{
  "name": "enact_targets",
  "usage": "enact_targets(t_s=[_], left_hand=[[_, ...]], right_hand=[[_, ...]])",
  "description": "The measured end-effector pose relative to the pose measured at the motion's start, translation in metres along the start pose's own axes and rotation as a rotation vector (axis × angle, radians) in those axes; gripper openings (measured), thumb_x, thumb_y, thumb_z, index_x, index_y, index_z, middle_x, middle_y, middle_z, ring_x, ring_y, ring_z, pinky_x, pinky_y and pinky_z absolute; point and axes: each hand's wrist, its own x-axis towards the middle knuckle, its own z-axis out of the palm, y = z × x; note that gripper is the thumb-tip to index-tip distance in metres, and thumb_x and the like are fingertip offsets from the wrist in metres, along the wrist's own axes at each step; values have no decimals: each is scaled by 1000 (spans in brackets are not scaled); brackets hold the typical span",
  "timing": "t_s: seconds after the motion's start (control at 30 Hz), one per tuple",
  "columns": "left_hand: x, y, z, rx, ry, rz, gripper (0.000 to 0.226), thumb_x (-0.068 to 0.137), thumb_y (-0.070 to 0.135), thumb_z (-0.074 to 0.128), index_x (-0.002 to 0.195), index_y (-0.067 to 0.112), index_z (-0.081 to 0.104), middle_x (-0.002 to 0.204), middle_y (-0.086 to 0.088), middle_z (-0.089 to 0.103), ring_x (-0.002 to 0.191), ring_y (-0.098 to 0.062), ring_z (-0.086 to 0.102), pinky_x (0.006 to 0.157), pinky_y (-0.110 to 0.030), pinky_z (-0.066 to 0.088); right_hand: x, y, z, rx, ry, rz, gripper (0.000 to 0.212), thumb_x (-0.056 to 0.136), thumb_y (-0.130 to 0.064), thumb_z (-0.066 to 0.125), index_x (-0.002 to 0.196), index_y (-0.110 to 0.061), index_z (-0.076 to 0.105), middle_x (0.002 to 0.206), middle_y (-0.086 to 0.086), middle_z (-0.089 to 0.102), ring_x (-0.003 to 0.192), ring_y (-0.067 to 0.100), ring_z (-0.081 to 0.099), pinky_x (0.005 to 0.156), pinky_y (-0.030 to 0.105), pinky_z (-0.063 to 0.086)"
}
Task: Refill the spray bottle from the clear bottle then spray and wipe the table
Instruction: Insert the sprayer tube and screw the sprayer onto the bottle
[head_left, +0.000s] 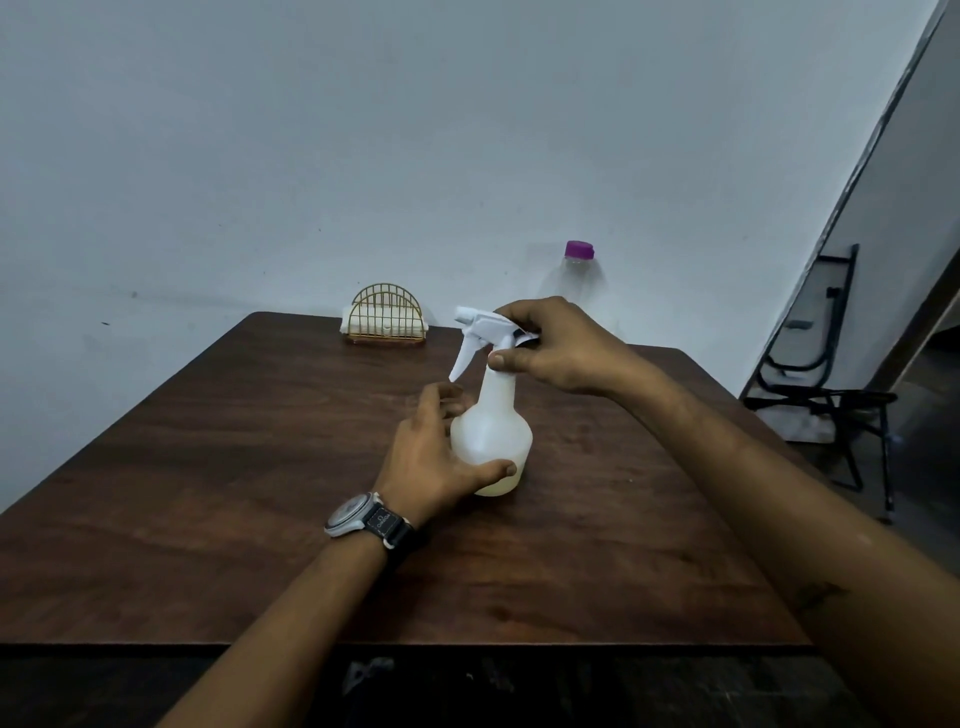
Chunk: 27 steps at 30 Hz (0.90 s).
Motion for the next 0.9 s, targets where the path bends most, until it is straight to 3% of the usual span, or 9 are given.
enact_targets(t_s=[0.17, 0.3, 0.37, 0.47, 0.63, 0.7, 0.8, 0.9], left_hand=[[0, 1, 0, -8, 10, 6, 107, 52, 44, 97, 138, 22, 37, 113, 22, 52, 108, -3, 55, 88, -20, 47], [0, -1, 0, -6, -2, -10, 105, 52, 47, 96, 138, 26, 39, 124, 13, 58, 109, -8, 58, 90, -28, 53], [1, -1, 1, -11, 3, -10, 104, 52, 47, 96, 136, 27, 39, 130, 10, 58, 111, -7, 57, 92, -29, 53], [0, 0, 1, -8, 6, -15, 101, 52, 48, 96, 133, 29, 39, 129, 10, 57, 111, -7, 57, 92, -30, 54], [2, 2, 0, -8, -3, -22, 101, 52, 48, 96, 133, 30, 39, 129, 11, 59, 112, -7, 58, 93, -31, 55], [2, 2, 0, -11, 2, -20, 102, 51, 47, 96, 134, 28, 40, 125, 13, 58, 112, -6, 58, 94, -30, 54], [0, 0, 1, -19, 15, -5, 103, 51, 45, 97, 135, 25, 41, 118, 17, 56, 112, -6, 59, 95, -32, 55], [-1, 0, 1, -23, 24, -5, 101, 50, 45, 97, 133, 25, 43, 116, 18, 56, 112, -7, 60, 95, -34, 55]], right_hand=[[2, -1, -7, -22, -130, 15, 43, 90, -8, 70, 131, -19, 68, 114, -3, 73, 108, 15, 67, 97, 35, 54], [-2, -2, 0, -114, 3, 64, 36, 85, -37, 78, 118, -26, 70, 90, -15, 67, 83, 2, 62, 73, 32, 49], [-7, -2, 9, -85, 115, 115, 45, 80, -53, 81, 115, -28, 67, 77, -19, 59, 71, -4, 57, 64, 22, 41], [-15, -3, 25, 4, 223, 152, 66, 72, -62, 85, 122, -28, 59, 76, -17, 60, 70, -3, 61, 57, 20, 41], [-22, -6, 29, 61, 198, 206, 111, 69, -62, 87, 156, -32, 25, 111, -9, 62, 100, 11, 65, 87, 34, 54], [-25, -5, 27, 171, 164, 222, 108, 78, -47, 87, 159, -33, 18, 109, -19, 59, 103, 7, 66, 95, 36, 54], [-29, -3, 32, 265, 201, 240, 94, 86, -25, 82, 159, -32, 23, 103, -22, 62, 103, 7, 68, 101, 42, 55], [-29, -4, 42, 202, 322, 239, 88, 79, -33, 88, 150, -31, 35, 97, -17, 65, 95, 7, 68, 94, 40, 57]])
